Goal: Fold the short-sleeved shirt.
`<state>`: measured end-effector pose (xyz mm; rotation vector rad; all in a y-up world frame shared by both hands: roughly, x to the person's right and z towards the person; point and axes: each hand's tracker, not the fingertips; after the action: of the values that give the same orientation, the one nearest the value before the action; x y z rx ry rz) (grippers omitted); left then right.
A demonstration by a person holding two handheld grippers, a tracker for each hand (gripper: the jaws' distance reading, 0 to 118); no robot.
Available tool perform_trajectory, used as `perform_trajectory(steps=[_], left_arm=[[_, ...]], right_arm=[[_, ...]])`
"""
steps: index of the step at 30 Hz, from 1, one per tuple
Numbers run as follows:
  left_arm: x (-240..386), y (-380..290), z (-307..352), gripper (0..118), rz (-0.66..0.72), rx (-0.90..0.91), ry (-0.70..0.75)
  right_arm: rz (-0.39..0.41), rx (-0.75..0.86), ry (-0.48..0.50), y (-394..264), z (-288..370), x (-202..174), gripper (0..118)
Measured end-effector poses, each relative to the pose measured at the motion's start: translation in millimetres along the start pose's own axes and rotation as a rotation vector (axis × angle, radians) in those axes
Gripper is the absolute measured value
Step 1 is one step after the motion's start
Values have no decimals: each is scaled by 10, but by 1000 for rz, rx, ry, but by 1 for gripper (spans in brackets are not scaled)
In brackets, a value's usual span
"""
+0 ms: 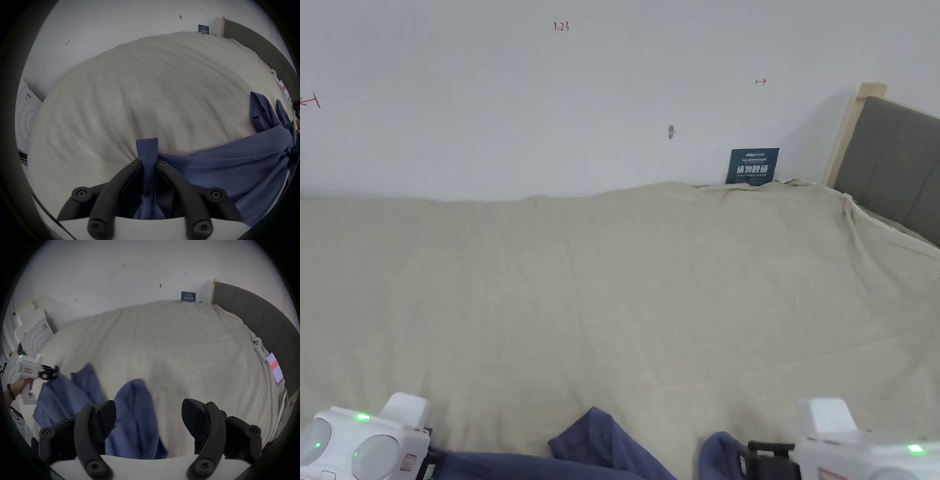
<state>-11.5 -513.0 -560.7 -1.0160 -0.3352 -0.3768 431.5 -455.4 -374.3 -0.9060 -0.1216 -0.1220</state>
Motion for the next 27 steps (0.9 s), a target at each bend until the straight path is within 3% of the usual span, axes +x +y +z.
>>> perform_trajectory(steps=[4,9,11,12,16,22,27], left_arm=[[-44,-3,-6,13,9,-1,-15],[-79,-66,-15,13,24,31,-26],[-64,-76,9,13,27,39,-26],[-66,-86,12,13,29,44,-26],[-71,-139,18,13,43,70,-24],[-35,-285,191,12,38,183,4],[-198,-536,904,8,149,338,-85]], right_arm=[[3,-101,-19,61,-447,92,62],[-17,-125,-3,-133,-567,76,50],[-59,-104,21,-162,-488,65,16],[-71,-96,52,-192,-468,39,9],[57,-97,-1,-288,-463,-188,5],[-167,-25,94,-296,-308,-3,4],[-197,131,195,-271,300,-40,3]])
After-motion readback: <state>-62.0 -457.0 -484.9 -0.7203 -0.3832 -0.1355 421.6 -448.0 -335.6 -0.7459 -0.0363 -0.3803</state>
